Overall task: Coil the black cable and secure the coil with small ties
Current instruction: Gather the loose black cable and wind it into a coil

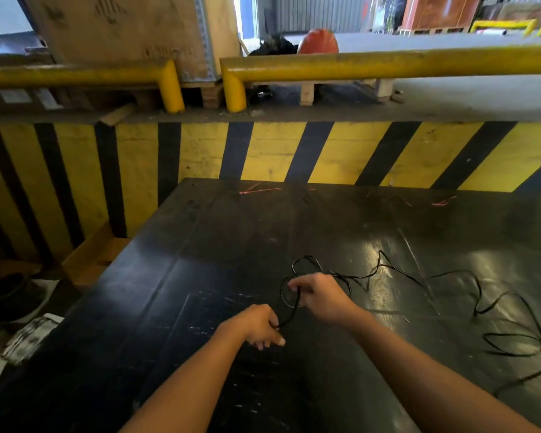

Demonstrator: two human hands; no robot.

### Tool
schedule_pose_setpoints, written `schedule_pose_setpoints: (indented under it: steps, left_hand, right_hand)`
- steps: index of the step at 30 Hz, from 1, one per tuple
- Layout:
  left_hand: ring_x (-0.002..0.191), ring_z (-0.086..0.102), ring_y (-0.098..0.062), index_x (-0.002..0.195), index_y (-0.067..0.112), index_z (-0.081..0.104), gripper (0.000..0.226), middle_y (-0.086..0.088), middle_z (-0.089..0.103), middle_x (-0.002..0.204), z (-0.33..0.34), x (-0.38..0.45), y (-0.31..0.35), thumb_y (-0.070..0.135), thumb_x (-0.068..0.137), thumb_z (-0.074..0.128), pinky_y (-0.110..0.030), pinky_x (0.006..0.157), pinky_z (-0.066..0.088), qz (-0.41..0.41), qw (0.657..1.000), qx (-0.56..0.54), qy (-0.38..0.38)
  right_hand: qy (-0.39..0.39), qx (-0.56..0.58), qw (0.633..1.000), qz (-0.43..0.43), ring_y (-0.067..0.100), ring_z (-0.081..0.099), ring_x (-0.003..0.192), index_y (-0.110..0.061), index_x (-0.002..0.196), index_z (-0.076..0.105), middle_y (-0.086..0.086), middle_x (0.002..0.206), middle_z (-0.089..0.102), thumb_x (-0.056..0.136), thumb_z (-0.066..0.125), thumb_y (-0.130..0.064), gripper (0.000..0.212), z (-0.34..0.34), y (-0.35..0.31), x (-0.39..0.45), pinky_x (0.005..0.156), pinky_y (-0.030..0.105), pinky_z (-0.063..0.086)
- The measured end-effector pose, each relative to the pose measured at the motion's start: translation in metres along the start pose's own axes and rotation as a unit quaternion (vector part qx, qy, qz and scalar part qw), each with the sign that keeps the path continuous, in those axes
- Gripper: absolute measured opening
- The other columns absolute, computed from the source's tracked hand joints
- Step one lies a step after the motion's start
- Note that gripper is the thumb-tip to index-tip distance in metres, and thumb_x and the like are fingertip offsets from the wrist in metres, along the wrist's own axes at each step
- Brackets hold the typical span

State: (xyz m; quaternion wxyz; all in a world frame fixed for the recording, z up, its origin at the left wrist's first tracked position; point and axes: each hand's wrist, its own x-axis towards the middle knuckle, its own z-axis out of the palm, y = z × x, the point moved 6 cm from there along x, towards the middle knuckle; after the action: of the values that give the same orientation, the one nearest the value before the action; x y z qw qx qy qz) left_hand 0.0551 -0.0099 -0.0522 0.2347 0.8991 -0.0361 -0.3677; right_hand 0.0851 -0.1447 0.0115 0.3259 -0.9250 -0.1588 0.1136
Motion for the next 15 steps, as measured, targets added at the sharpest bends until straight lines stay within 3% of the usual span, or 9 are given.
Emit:
schedule_pose_setpoints:
  steps: [3,6,9,11,15]
  left_hand:
    - [0.058,0.062,-0.012,0.081,0.015,0.06,0.028,0.0,0.06,0.067,-0.033,-0.029,0.036,0.042,0.089,0.058,-0.025,0.06,0.047,0.022,0.998,0.049,0.016]
    - [0.053,0.064,-0.013,0.072,0.015,0.058,0.037,0.001,0.054,0.058,-0.063,-0.073,0.077,0.044,0.093,0.049,-0.028,0.064,0.05,0.063,0.997,0.007,0.033]
    - [0.057,0.066,-0.013,0.057,0.018,0.044,0.046,0.002,0.048,0.048,-0.089,-0.131,0.119,0.041,0.096,0.045,-0.024,0.064,0.051,0.169,0.977,-0.13,0.027]
    - [0.063,0.065,-0.017,0.056,0.016,0.043,0.047,-0.002,0.056,0.054,-0.104,-0.168,0.145,0.038,0.098,0.041,-0.027,0.068,0.051,0.25,0.93,-0.268,0.033]
    - [0.092,0.07,-0.024,0.078,0.009,0.065,0.044,-0.015,0.073,0.095,-0.135,-0.205,0.184,0.036,0.099,0.037,-0.038,0.083,0.052,0.369,0.757,-0.53,0.099]
  right_hand:
    - [0.057,0.008,0.998,-0.035,0.006,0.064,0.085,-0.014,0.112,0.068,0.003,0.103,0.072,0.084,0.052,0.002,0.036,-0.056,-0.025,-0.01,0.064,-0.002,0.043]
    - [0.139,-0.003,0.988,-0.061,0.003,0.064,0.078,-0.017,0.107,0.071,0.0,0.094,0.073,0.081,0.06,-0.001,0.032,-0.112,-0.04,-0.031,0.063,-0.003,0.042]
    - [0.198,-0.027,0.978,-0.061,0.005,0.061,0.081,-0.015,0.102,0.072,-0.003,0.091,0.07,0.084,0.065,-0.014,0.02,-0.157,-0.044,-0.058,0.067,0.006,0.04]
    - [0.196,-0.038,0.979,-0.048,0.007,0.06,0.079,-0.013,0.098,0.072,0.0,0.091,0.07,0.087,0.062,-0.022,0.017,-0.166,-0.042,-0.074,0.066,0.013,0.04]
    - [0.184,-0.053,0.98,-0.053,0.018,0.057,0.073,-0.006,0.079,0.066,0.007,0.078,0.06,0.093,0.053,-0.027,0.028,-0.151,-0.051,-0.095,0.061,0.024,0.038]
